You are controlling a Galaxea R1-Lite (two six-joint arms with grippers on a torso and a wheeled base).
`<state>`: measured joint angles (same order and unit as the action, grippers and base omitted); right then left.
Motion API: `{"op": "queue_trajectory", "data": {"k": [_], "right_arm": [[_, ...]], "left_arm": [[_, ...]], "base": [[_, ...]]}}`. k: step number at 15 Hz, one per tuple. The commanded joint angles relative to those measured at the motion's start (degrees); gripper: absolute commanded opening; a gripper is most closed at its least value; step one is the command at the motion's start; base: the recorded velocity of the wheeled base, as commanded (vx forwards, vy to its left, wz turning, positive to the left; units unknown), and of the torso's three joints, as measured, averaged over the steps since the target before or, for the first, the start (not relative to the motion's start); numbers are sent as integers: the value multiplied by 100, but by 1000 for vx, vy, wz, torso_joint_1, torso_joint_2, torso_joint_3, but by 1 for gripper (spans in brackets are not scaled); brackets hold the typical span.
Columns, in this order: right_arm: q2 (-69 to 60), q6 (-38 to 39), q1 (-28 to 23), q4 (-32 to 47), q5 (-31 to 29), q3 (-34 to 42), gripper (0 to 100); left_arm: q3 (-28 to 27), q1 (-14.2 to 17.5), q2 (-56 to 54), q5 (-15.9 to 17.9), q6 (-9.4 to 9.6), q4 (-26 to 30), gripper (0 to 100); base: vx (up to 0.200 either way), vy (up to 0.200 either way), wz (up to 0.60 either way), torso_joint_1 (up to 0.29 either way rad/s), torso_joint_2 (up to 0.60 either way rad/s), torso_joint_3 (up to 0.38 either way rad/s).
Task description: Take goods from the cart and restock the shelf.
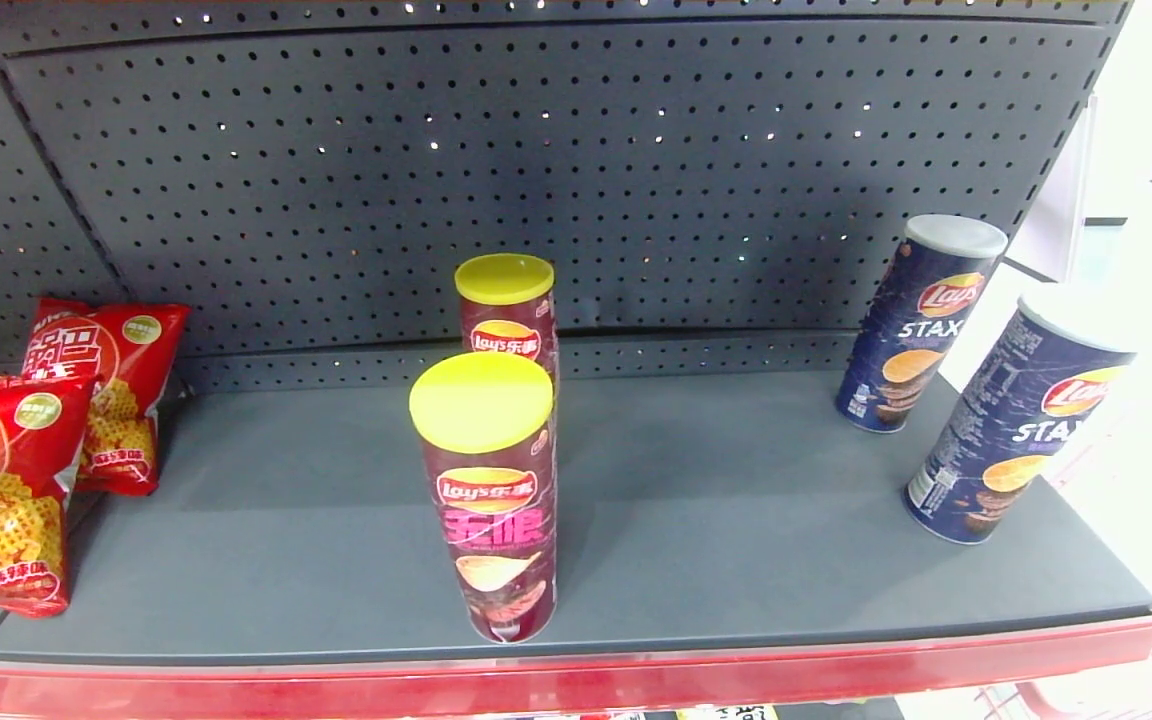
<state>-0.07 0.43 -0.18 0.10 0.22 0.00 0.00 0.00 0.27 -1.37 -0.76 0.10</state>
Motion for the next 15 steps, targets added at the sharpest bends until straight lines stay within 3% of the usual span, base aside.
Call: {"op": "queue_trajectory", "data": {"k": [1,15], "right_arm": [[7,1,1,-1,4,0,100],[7,10,1,-1,-83,0,100]], "left_arm": [[0,0,8,-4,5,-1,100],[0,0,8,-4,-4,-1,100]], "base": [[0,0,0,0,0,0],[0,0,0,0,0,0]]}}
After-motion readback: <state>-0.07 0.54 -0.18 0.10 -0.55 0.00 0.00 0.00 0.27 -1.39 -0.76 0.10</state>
